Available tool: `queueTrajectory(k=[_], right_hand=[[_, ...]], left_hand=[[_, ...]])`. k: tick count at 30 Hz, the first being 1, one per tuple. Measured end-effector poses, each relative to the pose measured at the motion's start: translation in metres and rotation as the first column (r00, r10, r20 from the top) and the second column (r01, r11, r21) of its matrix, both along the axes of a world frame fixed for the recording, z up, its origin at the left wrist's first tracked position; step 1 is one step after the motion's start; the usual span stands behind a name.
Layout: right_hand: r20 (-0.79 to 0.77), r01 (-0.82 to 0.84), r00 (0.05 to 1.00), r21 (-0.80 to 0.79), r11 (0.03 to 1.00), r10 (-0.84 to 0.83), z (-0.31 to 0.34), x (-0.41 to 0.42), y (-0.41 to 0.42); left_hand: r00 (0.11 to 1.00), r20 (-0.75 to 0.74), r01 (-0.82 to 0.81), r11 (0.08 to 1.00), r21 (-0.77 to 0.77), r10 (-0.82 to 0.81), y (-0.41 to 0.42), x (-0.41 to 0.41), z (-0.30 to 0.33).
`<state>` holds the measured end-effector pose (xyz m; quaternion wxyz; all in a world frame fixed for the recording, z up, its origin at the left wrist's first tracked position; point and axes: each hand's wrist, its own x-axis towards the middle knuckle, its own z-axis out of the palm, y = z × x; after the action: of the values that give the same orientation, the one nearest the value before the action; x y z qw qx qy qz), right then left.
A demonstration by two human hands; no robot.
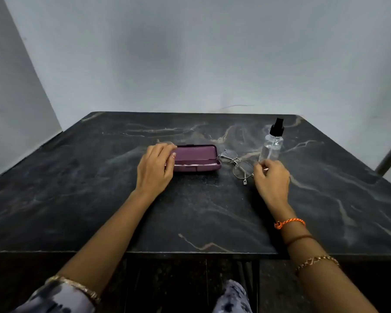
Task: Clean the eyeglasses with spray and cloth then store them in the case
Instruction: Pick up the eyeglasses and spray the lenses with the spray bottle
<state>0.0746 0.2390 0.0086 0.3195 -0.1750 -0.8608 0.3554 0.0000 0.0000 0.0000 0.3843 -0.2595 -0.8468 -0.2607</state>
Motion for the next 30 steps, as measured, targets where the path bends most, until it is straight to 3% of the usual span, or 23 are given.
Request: queueTrajectory(k=[8,17,30], right_hand=[[0.096,-0.02,0.995,-0.027,0.999,0.022,0.003,0.005,0.0],[0.168,-0.181,0.959,-0.255,0.95,0.228,-0.002,0.002,0.013],[-0.025,-0.011,1.0,-0.093,0.996,0.009,0.008,0.007,0.006]], left_hand=[[0.999,-0.038,0.031,0.999,-0.02,-0.032,0.003,0.001,-0.002],[0.998,-0.006,0.07,0.998,-0.007,-0.07,0.004,0.002,-0.001],[0.993,0.04,0.11,0.99,-0.089,-0.107,0.004,0.001,-0.003]])
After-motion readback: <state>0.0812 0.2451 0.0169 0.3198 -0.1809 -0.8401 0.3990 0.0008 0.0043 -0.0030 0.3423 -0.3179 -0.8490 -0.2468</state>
